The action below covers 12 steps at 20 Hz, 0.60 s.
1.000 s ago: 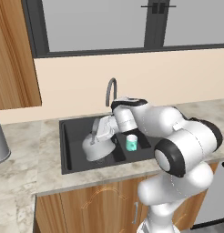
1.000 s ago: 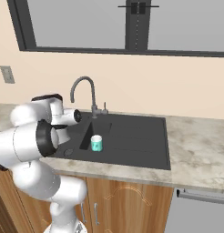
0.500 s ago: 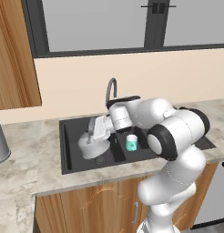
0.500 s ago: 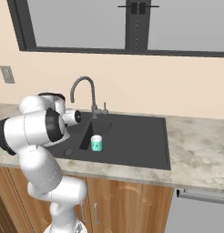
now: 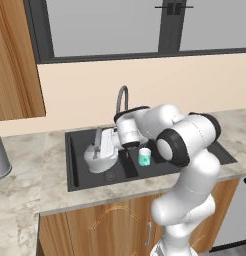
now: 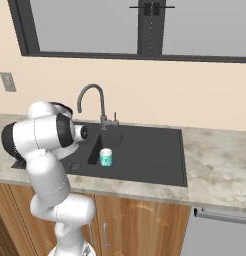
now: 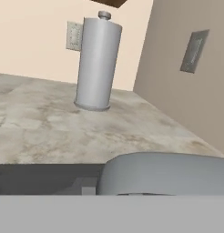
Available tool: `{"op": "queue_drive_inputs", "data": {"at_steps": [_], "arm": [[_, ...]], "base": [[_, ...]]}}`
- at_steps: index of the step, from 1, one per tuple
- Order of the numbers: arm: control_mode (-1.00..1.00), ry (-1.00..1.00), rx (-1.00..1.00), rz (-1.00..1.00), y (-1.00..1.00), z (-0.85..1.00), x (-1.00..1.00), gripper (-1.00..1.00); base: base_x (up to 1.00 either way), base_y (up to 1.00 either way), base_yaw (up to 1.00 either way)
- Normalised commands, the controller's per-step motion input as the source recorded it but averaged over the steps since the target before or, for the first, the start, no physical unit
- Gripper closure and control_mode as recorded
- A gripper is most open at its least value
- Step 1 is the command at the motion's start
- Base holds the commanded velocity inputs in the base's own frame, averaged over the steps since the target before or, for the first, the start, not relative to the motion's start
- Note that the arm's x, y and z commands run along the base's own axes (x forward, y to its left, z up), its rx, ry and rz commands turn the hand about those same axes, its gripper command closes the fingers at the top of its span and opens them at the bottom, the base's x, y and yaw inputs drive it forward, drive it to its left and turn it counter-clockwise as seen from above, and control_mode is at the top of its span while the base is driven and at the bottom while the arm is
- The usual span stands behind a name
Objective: Open the cabinet, pick the kettle from the cabinet, and place it in the sink.
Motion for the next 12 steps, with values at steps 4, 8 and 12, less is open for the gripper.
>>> {"op": "queue_drive_inputs", "data": {"at_steps": [4,8,12], "arm": [[-1.0,-0.11,-0.07,0.0,0.13,-0.17,0.11,1.0],[-1.0,-0.04,-0.05,0.02,0.23,-0.15,0.05,1.0],[-1.0,0.0,-0.02,0.04,0.21,-0.15,0.03,1.0]], "base": [[0.0,0.0,0.0],[0.0,0.0,0.0],[0.0,0.0,0.0]]}}
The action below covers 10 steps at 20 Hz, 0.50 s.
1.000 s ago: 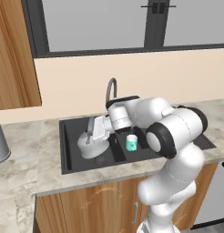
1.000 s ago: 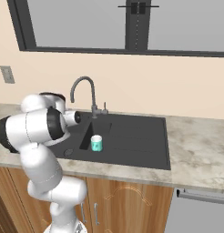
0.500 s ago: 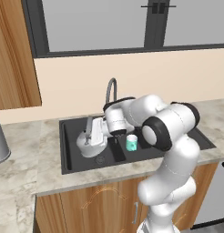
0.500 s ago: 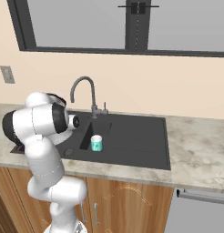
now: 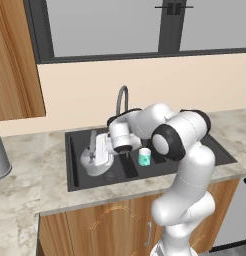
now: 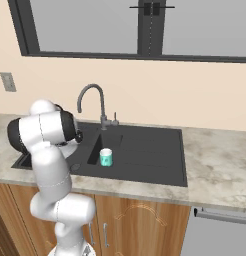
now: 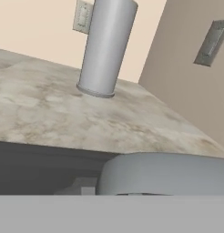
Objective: Open the cabinet, pick the kettle from the cabinet, and place it in the sink.
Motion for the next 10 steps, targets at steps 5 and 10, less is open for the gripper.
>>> {"op": "queue_drive_inputs", "data": {"at_steps": [5,10], "arm": [[-1.0,0.0,0.0,0.04,0.11,-0.05,0.1,1.0],[-1.0,-0.01,0.0,0.08,0.06,-0.06,0.05,1.0]], "base": [[0.0,0.0,0.0],[0.0,0.0,0.0]]}}
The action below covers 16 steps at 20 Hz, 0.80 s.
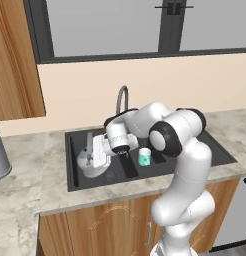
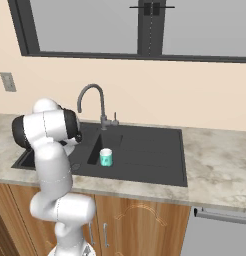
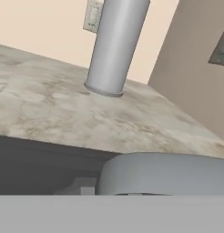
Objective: Open the cabinet, pick the kettle from the cabinet, and place it in the sink.
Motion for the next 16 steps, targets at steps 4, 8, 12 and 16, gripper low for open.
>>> {"op": "queue_drive_inputs", "data": {"at_steps": [4,8,12,16], "arm": [[-1.0,-0.01,0.0,0.08,0.06,-0.11,0.01,1.0],[-1.0,0.0,0.0,0.04,-0.04,-0.09,0.03,1.0],[-1.0,0.0,0.0,0.0,-0.08,-0.17,0.01,1.0],[-1.0,0.0,0.02,0.0,-0.01,-0.23,0.04,1.0]], "base": [[0.0,0.0,0.0],[0.0,0.0,0.0],[0.0,0.0,0.0],[0.0,0.0,0.0]]}}
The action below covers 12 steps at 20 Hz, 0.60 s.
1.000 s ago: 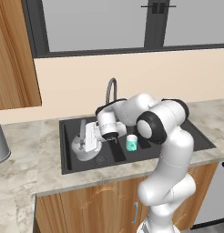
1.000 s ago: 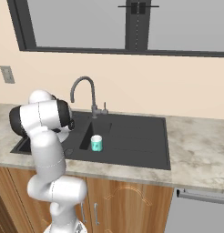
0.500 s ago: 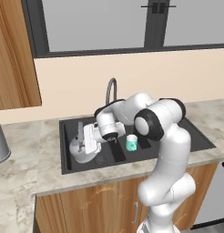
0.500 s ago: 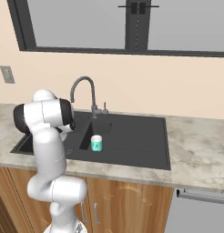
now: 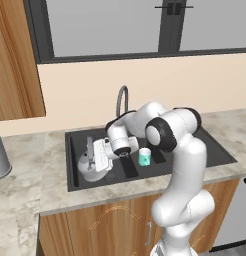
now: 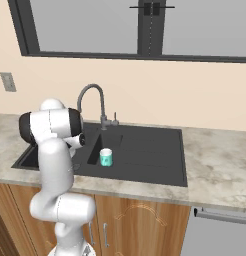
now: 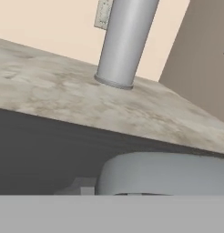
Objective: Open the cabinet, pick the kettle from the cabinet, and place it in the sink.
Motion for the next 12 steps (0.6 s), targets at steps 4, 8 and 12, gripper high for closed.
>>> {"op": "queue_drive_inputs", "data": {"at_steps": [4,8,12], "arm": [[-1.0,0.0,0.04,0.0,0.01,-0.26,0.09,1.0],[-1.0,-0.05,0.01,0.0,0.02,-0.23,0.19,1.0],[-1.0,-0.07,0.0,0.0,0.09,-0.18,0.22,1.0]], "base": [[0.0,0.0,0.0],[0.0,0.0,0.0],[0.0,0.0,0.0]]}}
